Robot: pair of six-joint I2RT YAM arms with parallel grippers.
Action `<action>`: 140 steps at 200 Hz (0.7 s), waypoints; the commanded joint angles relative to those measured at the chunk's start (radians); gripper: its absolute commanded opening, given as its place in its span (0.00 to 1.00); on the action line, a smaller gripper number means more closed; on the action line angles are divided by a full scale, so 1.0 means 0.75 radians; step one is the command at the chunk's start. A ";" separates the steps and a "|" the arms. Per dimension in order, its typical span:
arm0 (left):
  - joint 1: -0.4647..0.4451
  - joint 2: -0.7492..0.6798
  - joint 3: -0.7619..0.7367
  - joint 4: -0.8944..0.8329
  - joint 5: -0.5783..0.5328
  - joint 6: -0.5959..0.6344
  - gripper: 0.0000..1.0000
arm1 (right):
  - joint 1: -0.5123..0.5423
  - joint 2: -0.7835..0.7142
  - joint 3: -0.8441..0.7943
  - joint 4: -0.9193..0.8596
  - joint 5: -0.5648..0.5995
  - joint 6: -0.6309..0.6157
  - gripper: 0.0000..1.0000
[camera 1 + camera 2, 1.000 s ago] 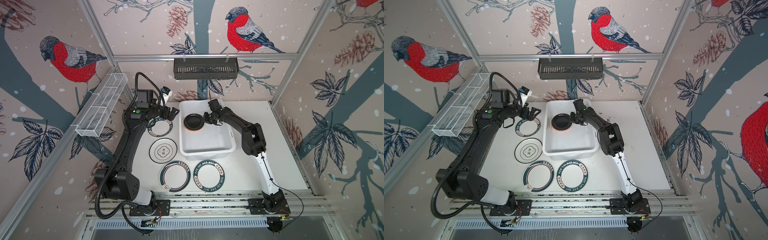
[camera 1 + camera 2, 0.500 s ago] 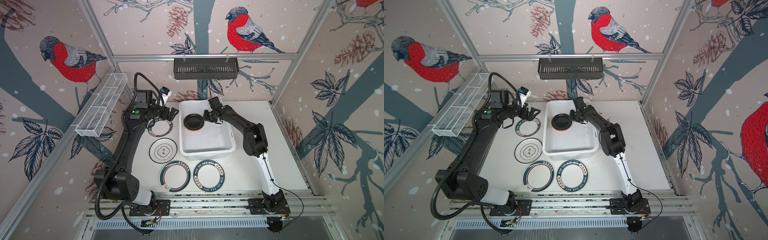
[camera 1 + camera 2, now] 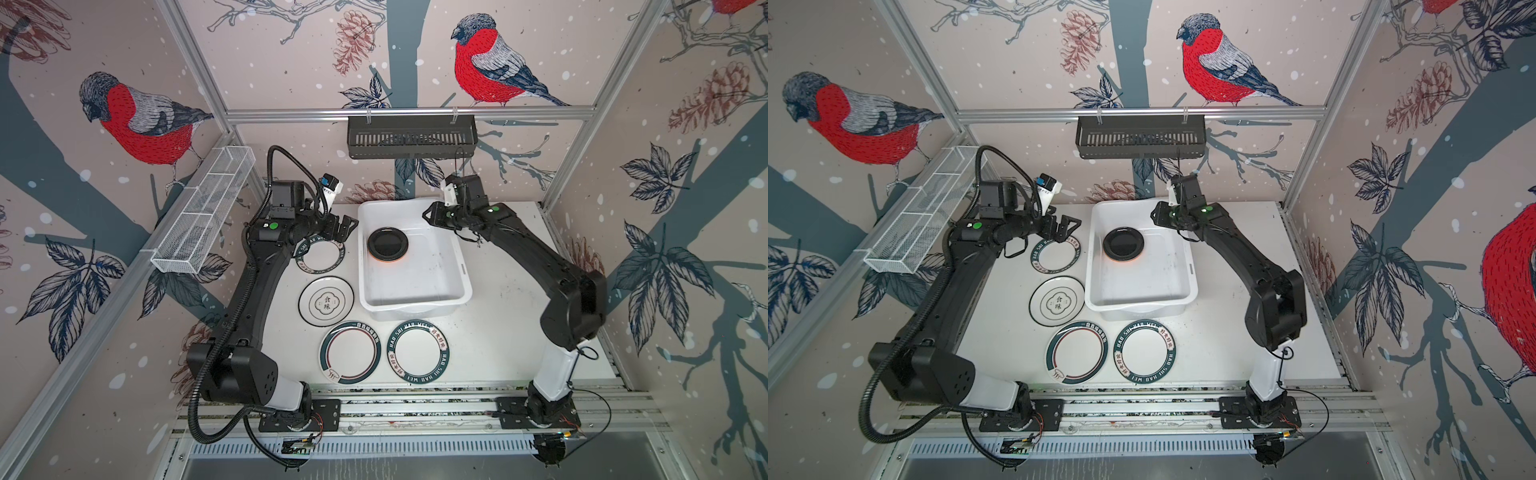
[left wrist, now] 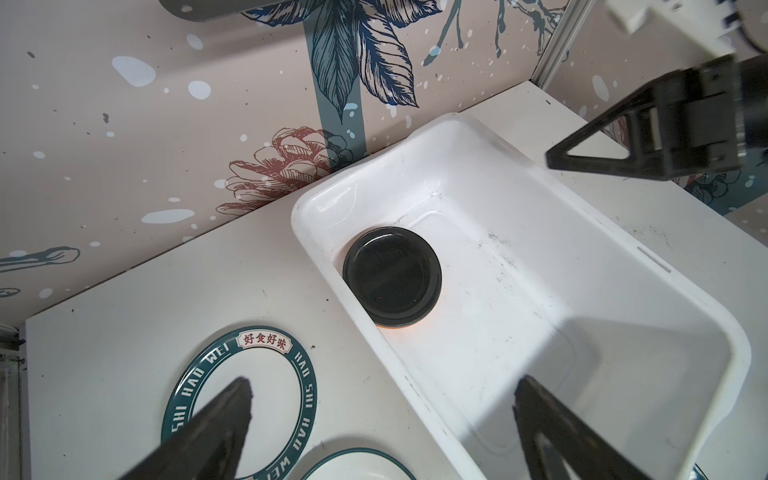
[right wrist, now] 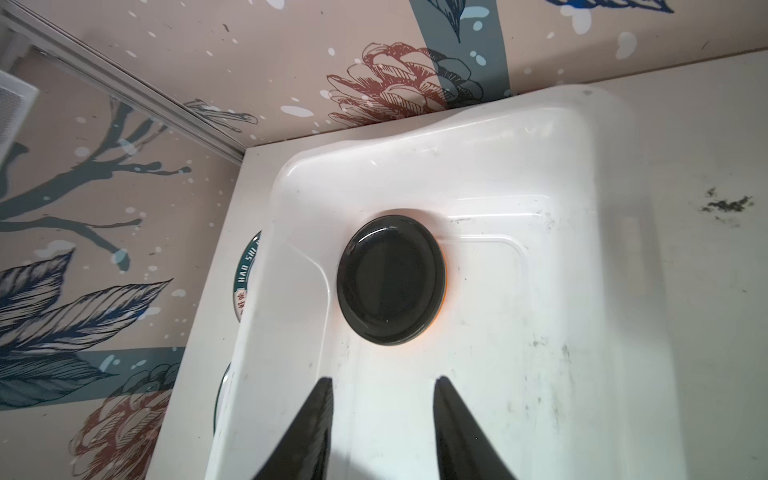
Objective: Place the plates into the plastic bin on the countertop
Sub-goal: 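Open the right gripper and raise it away from the bin, then move the right gripper down to the green-rimmed white plate's edge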
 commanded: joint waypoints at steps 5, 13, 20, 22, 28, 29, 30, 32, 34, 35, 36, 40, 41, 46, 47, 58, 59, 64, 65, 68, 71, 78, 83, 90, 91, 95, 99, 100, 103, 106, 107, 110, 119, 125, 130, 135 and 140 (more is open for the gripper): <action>0.000 -0.008 -0.016 0.049 0.057 -0.008 0.98 | -0.044 -0.268 -0.256 0.167 -0.164 0.017 0.43; 0.000 -0.009 -0.019 0.053 0.062 -0.014 0.98 | -0.055 -0.364 -0.343 0.184 -0.191 0.009 0.45; -0.001 -0.009 -0.023 0.057 0.067 -0.022 0.98 | -0.067 -0.448 -0.413 0.185 -0.200 0.001 0.46; 0.000 -0.009 -0.024 0.058 0.070 -0.024 0.98 | -0.067 -0.472 -0.434 0.185 -0.201 -0.002 0.46; -0.001 -0.009 -0.024 0.061 0.075 -0.028 0.98 | -0.078 -0.539 -0.487 0.175 -0.215 -0.008 0.46; -0.001 -0.009 -0.024 0.061 0.076 -0.030 0.98 | -0.079 -0.550 -0.497 0.172 -0.217 -0.010 0.46; -0.001 -0.008 -0.023 0.061 0.077 -0.030 0.98 | -0.081 -0.561 -0.502 0.171 -0.220 -0.010 0.46; -0.001 -0.007 -0.023 0.061 0.081 -0.032 0.97 | -0.086 -0.585 -0.521 0.165 -0.226 -0.012 0.46; 0.000 -0.007 -0.023 0.062 0.083 -0.035 0.97 | -0.092 -0.607 -0.539 0.159 -0.231 -0.013 0.46; 0.000 -0.007 -0.024 0.063 0.085 -0.036 0.98 | -0.093 -0.618 -0.551 0.156 -0.232 -0.014 0.46; 0.000 -0.007 -0.024 0.063 0.085 -0.037 0.98 | -0.096 -0.629 -0.562 0.155 -0.234 -0.014 0.46; -0.001 -0.007 -0.026 0.063 0.094 -0.040 0.98 | -0.107 -0.675 -0.594 0.147 -0.249 -0.012 0.46; 0.001 -0.007 -0.025 0.063 0.095 -0.041 0.98 | -0.109 -0.687 -0.607 0.144 -0.253 -0.012 0.46; -0.002 -0.007 -0.025 0.065 0.105 -0.043 0.98 | -0.125 -0.749 -0.659 0.133 -0.274 -0.008 0.46; -0.002 -0.006 -0.024 0.065 0.107 -0.044 0.98 | -0.129 -0.762 -0.668 0.131 -0.278 -0.007 0.46; -0.002 -0.005 -0.025 0.068 0.124 -0.050 0.98 | -0.165 -0.885 -0.763 0.094 -0.308 0.004 0.47; -0.002 -0.006 -0.024 0.068 0.125 -0.051 0.98 | -0.165 -0.885 -0.763 0.094 -0.308 0.004 0.47; -0.003 -0.005 -0.026 0.069 0.133 -0.054 0.98 | -0.181 -0.939 -0.804 0.074 -0.315 0.009 0.47; -0.003 -0.005 -0.026 0.070 0.135 -0.055 0.98 | -0.182 -0.949 -0.814 0.070 -0.315 0.011 0.47; -0.003 -0.005 -0.026 0.070 0.140 -0.056 0.98 | -0.189 -0.976 -0.841 0.060 -0.318 0.019 0.48; -0.004 -0.007 -0.025 0.070 0.145 -0.057 0.98 | -0.198 -1.013 -0.865 0.052 -0.324 0.025 0.49; -0.004 -0.007 -0.026 0.070 0.152 -0.059 0.98 | -0.215 -1.079 -0.921 0.034 -0.351 0.039 0.49; -0.004 -0.007 -0.030 0.075 0.156 -0.064 0.98 | -0.225 -1.124 -0.958 0.022 -0.373 0.051 0.50; -0.006 -0.007 -0.034 0.077 0.162 -0.070 0.98 | -0.237 -1.176 -1.007 0.007 -0.400 0.069 0.50; -0.005 -0.007 -0.033 0.078 0.163 -0.070 0.98 | -0.237 -1.186 -1.014 0.006 -0.404 0.073 0.50; -0.007 -0.007 -0.035 0.079 0.167 -0.072 0.98 | -0.241 -1.219 -1.041 0.001 -0.417 0.084 0.50; -0.008 -0.009 -0.036 0.082 0.172 -0.073 0.97 | -0.246 -1.249 -1.069 -0.003 -0.427 0.095 0.50; -0.009 -0.009 -0.036 0.082 0.173 -0.073 0.97 | -0.246 -1.255 -1.076 -0.005 -0.428 0.100 0.50; -0.010 -0.011 -0.038 0.084 0.175 -0.075 0.98 | -0.246 -1.275 -1.096 -0.011 -0.432 0.109 0.50; -0.009 -0.012 -0.043 0.085 0.178 -0.078 0.98 | -0.246 -1.295 -1.111 -0.017 -0.435 0.119 0.50; -0.009 -0.012 -0.043 0.087 0.178 -0.079 0.98 | -0.246 -1.300 -1.118 -0.020 -0.436 0.120 0.50; -0.010 -0.014 -0.046 0.089 0.183 -0.081 0.98 | -0.247 -1.318 -1.134 -0.029 -0.437 0.124 0.50; -0.013 -0.020 -0.056 0.094 0.193 -0.086 0.98 | -0.249 -1.367 -1.177 -0.058 -0.438 0.137 0.50; -0.013 -0.025 -0.064 0.098 0.203 -0.086 0.98 | -0.250 -1.399 -1.203 -0.078 -0.437 0.148 0.50; -0.013 -0.031 -0.072 0.098 0.212 -0.086 0.97 | -0.250 -1.420 -1.222 -0.091 -0.444 0.158 0.50; -0.013 -0.034 -0.078 0.100 0.218 -0.086 0.98 | -0.252 -1.440 -1.244 -0.106 -0.451 0.166 0.50; -0.015 -0.037 -0.086 0.100 0.224 -0.086 0.98 | -0.253 -1.458 -1.262 -0.122 -0.455 0.174 0.50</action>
